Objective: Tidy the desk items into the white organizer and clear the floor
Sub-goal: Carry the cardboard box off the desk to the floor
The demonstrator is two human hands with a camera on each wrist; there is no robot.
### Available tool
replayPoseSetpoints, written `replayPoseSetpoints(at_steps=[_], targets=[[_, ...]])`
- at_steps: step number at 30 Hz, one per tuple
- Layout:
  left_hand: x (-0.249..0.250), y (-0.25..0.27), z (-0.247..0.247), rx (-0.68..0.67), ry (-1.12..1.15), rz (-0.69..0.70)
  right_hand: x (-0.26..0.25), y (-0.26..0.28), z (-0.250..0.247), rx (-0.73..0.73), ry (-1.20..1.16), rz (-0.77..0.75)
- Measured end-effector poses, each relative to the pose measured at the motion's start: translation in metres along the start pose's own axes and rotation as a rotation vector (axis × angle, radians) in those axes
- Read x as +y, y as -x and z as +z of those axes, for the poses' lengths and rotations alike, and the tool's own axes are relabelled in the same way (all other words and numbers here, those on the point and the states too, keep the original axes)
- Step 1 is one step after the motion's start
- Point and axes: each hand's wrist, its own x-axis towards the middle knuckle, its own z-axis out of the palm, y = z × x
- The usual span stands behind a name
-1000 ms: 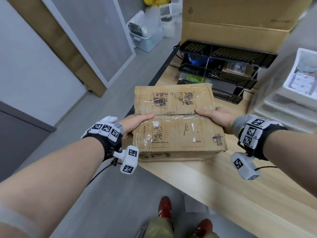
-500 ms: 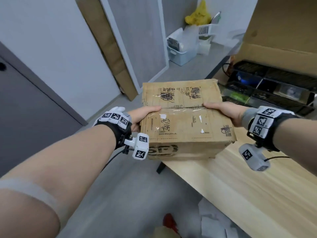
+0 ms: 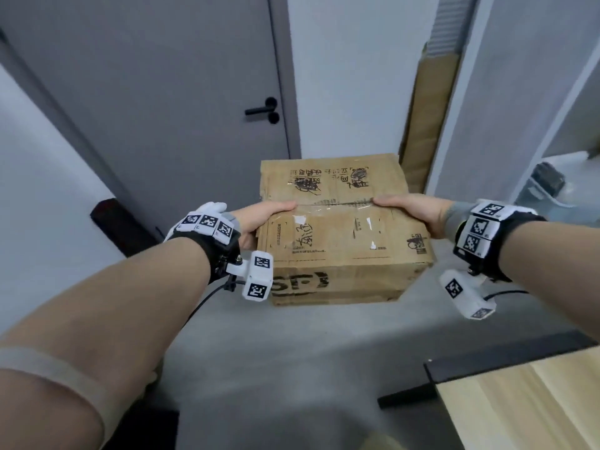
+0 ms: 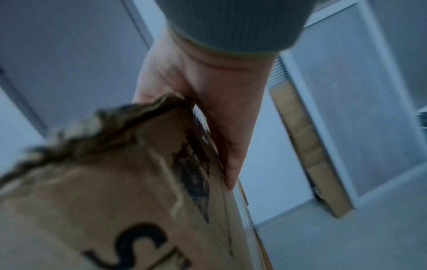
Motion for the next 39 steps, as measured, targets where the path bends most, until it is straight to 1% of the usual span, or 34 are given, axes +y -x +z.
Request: replayPoseSetpoints(at_steps=[2,4,6,8,10,12,14,17,19,23,25,27,28,30,33,35,39], targets=[[-0.001,0.0,-0.053,0.1,0.042,-0.012,-0.042,-0.045,0.033,-0.085,0.05,-0.017],[-0.001,-0.007,-0.098,0.166,0.087,-0.014,-0.078,-0.089,0.064,-0.147,0.1,-0.019],[-0.003,-0.012,-0.125,0.217,0.112,-0.007,-0.099,-0.124,0.08,-0.177,0.112,-0.04],[-0.003,-0.027,-0.16,0.276,0.169,-0.009,-0.132,-0.175,0.105,-0.238,0.178,-0.048],[-0.004,-0.038,-0.185,0.313,0.206,0.001,-0.155,-0.217,0.122,-0.289,0.217,-0.049],[-0.005,-0.045,-0.208,0.34,0.249,0.018,-0.176,-0.248,0.14,-0.35,0.235,-0.034],[-0.003,-0.048,-0.247,0.411,0.309,0.021,-0.206,-0.286,0.174,-0.407,0.268,-0.038],[-0.013,-0.039,-0.314,0.545,0.414,0.033,-0.252,-0.333,0.246,-0.511,0.36,-0.064],[-0.02,-0.033,-0.339,0.587,0.449,0.027,-0.269,-0.352,0.277,-0.549,0.388,-0.07],[-0.043,-0.02,-0.398,0.713,0.533,0.018,-0.305,-0.391,0.362,-0.637,0.471,-0.072],[-0.06,-0.017,-0.437,0.76,0.58,0.017,-0.323,-0.413,0.413,-0.658,0.539,-0.079],[-0.074,-0.019,-0.463,0.778,0.599,0.004,-0.332,-0.432,0.445,-0.68,0.577,-0.08],[-0.083,-0.022,-0.488,0.787,0.625,0.006,-0.34,-0.448,0.473,-0.696,0.6,-0.069],[-0.095,-0.03,-0.512,0.786,0.656,0.004,-0.345,-0.468,0.497,-0.692,0.624,-0.064],[-0.117,-0.049,-0.579,0.783,0.721,-0.014,-0.363,-0.516,0.563,-0.684,0.646,-0.035],[-0.136,-0.062,-0.622,0.807,0.776,-0.04,-0.372,-0.549,0.612,-0.71,0.675,-0.021],[-0.17,-0.082,-0.658,0.852,0.88,-0.055,-0.368,-0.59,0.66,-0.745,0.737,-0.014]])
